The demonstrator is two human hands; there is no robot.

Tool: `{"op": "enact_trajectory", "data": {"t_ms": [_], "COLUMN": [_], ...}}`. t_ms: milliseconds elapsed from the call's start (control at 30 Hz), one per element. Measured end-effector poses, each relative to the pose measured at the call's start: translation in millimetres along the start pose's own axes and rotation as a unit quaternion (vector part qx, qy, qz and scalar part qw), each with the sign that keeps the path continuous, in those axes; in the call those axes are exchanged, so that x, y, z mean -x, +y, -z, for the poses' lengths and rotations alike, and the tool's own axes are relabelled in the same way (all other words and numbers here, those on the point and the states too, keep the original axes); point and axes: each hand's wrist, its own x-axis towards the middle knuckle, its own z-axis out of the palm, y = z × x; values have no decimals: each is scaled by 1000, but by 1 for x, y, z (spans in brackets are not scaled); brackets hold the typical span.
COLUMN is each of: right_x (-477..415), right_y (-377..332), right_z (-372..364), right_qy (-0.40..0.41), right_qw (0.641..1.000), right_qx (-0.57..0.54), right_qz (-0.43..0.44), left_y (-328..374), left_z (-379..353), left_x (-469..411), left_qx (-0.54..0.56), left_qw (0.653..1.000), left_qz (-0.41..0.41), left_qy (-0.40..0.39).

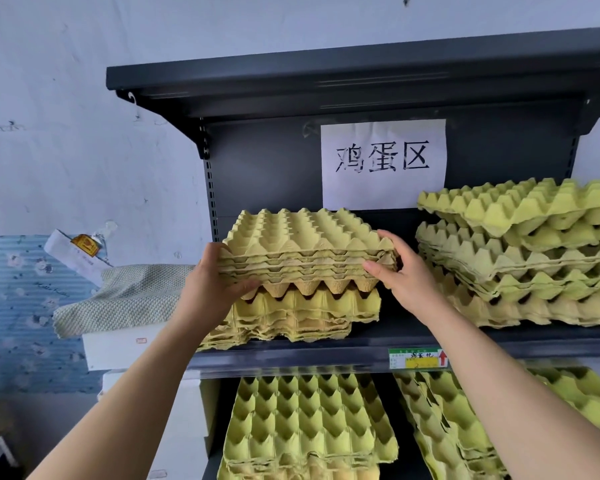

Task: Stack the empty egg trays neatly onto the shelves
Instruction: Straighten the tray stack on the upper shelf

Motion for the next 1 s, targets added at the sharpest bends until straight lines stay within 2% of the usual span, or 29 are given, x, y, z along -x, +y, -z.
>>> {"op": "enact_trajectory", "data": {"t_ms": [267, 667, 1000], "right_x": [-10, 6, 4], "right_y": [-29, -6, -20], "right_z": [-6, -42, -28], "right_qy": [35, -3, 10], "right_qw": [998, 1000, 999], "right_qx": [-19, -10, -20], "right_qz": [45, 2, 27], "left_y": [4, -29, -17], "left_z": [28, 26, 30], "left_x": [-6, 7, 4], "left_qx": [32, -12, 13], "left_qw": [998, 1000, 999], "left_qz": [-9, 28, 22], "left_qy": [58, 6, 32]}}
